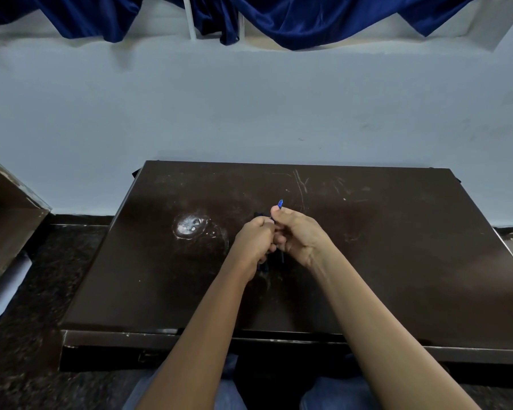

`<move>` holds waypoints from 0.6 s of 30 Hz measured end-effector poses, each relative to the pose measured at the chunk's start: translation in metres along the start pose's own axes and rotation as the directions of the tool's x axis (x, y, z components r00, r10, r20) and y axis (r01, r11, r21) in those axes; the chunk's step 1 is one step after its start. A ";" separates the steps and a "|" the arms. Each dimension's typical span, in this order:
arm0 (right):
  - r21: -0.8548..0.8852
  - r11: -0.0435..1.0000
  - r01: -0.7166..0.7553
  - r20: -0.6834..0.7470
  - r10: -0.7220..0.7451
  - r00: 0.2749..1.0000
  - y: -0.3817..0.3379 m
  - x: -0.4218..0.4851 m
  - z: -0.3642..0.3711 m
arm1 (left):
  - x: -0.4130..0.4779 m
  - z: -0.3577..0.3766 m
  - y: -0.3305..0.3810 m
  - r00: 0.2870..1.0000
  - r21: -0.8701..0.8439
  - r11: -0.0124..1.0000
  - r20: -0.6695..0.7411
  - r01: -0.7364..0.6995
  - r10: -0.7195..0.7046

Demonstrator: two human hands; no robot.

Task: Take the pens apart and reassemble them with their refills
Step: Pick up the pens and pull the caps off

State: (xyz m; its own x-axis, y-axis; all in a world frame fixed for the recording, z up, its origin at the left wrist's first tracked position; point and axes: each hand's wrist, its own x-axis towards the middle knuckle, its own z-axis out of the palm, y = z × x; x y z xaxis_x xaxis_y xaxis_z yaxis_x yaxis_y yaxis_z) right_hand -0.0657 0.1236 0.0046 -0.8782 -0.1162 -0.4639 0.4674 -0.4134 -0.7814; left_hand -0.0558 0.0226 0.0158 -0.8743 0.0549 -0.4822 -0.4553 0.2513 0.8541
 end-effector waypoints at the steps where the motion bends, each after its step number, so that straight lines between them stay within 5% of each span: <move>1: 0.003 1.000 0.012 -0.025 -0.012 1.000 0.000 0.000 0.000 | -0.001 0.000 0.001 1.000 -0.009 1.000 0.020 0.006 -0.006; 8: 0.196 0.975 0.107 -0.215 -0.064 0.975 -0.006 0.005 -0.011 | -0.001 -0.001 0.002 0.995 0.036 0.998 0.088 0.051 -0.054; 12: 0.384 0.879 0.283 -0.430 -0.101 0.897 -0.012 0.016 -0.031 | 0.000 -0.002 0.000 0.996 0.099 0.993 0.051 0.067 -0.073; 13: 0.279 0.915 0.291 -0.493 -0.124 0.861 -0.011 0.018 -0.036 | 0.001 -0.003 -0.001 0.997 0.094 0.993 0.021 0.065 -0.068; 15: -0.192 0.971 0.140 -0.559 -0.226 0.798 0.001 0.023 -0.047 | 0.003 -0.004 -0.002 0.998 0.064 0.997 -0.039 0.048 -0.046; 18: -0.644 0.759 -0.095 -0.450 -0.275 0.849 0.023 0.021 -0.050 | 0.007 -0.004 -0.005 0.995 0.027 1.000 -0.097 0.013 -0.010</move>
State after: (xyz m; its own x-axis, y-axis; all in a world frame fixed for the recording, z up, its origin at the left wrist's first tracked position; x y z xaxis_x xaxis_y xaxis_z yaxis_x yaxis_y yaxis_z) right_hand -0.0685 0.1569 -0.0441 -0.8294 0.4216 -0.3666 0.5034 0.2792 -0.8177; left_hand -0.0600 0.0173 0.0088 -0.8819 -0.0415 -0.4695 -0.4616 0.2776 0.8425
